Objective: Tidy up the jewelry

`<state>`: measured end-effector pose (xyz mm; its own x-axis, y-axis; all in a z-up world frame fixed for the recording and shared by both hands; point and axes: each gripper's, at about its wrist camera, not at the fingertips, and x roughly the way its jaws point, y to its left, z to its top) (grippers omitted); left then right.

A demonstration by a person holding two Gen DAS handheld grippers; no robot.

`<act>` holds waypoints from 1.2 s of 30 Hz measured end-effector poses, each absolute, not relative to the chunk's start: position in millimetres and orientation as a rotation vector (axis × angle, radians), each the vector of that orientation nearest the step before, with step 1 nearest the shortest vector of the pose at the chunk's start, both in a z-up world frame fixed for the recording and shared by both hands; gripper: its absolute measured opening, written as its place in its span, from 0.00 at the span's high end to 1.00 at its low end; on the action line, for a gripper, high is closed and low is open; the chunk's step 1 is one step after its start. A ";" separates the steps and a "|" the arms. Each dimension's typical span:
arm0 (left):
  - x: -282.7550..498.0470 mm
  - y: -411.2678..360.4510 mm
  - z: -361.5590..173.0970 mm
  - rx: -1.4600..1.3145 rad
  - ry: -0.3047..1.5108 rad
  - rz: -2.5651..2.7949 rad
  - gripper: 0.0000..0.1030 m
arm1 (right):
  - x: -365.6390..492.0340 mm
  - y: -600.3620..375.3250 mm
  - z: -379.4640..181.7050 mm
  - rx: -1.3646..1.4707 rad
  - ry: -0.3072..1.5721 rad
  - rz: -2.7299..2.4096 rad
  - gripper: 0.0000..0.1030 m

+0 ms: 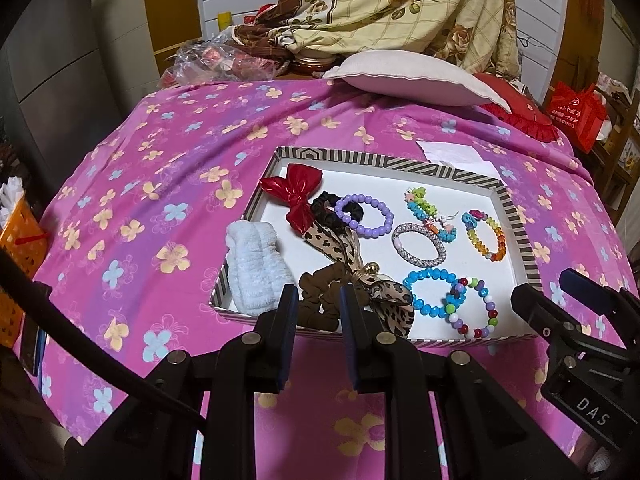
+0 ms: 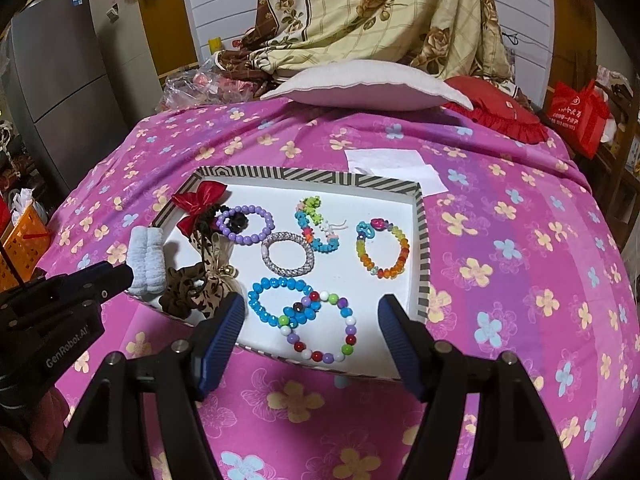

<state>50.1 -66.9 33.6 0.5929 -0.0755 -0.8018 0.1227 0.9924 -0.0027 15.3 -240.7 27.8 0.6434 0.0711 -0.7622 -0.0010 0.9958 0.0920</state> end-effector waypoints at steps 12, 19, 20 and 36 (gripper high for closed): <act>50.8 -66.0 30.9 0.054 0.929 -0.112 0.62 | 17.1 -240.3 23.5 0.084 0.878 0.041 0.29; 51.3 -65.6 29.6 0.055 0.931 -0.110 0.62 | 18.2 -240.0 19.9 0.085 0.882 0.043 0.29; 51.4 -64.9 29.0 0.054 0.933 -0.111 0.62 | 18.5 -239.9 18.6 0.084 0.884 0.044 0.29; 56.7 -61.8 23.9 0.054 0.934 -0.106 0.62 | 21.6 -240.0 14.2 0.080 0.896 0.051 0.28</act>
<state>56.7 -61.8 23.9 0.5899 -0.0677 -0.8046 0.1143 0.9934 0.0003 21.6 -240.0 14.2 0.6235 0.0780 -0.7779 -0.0115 0.9958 0.0907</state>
